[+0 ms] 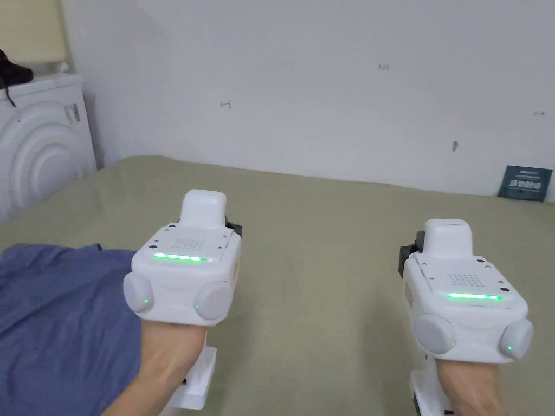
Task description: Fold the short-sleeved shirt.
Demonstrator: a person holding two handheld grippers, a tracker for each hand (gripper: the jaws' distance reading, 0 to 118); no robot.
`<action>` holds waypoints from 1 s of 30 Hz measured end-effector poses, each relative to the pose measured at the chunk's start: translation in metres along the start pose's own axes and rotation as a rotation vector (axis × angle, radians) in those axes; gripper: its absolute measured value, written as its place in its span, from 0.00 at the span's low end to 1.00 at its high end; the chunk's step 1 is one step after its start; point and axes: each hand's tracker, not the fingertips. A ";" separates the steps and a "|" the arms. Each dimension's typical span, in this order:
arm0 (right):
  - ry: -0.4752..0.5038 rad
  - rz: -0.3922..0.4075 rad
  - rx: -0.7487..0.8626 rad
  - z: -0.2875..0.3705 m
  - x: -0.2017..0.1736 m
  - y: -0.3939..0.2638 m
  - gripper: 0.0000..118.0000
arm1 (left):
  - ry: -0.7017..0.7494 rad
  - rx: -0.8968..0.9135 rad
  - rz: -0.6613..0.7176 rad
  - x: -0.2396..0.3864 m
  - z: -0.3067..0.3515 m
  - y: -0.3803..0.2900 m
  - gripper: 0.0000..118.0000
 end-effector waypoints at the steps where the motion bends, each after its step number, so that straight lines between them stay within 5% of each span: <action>1: 0.025 0.004 0.004 -0.005 -0.017 0.002 0.01 | 0.029 0.007 0.010 -0.017 0.003 0.002 0.00; 15: 0.580 -0.045 0.030 -0.004 -0.256 0.030 0.01 | 0.557 -0.052 0.061 -0.247 0.093 -0.016 0.00; 30: 0.588 -0.014 -0.015 -0.010 -0.282 0.028 0.01 | 0.491 -0.113 0.075 -0.274 0.057 -0.035 0.00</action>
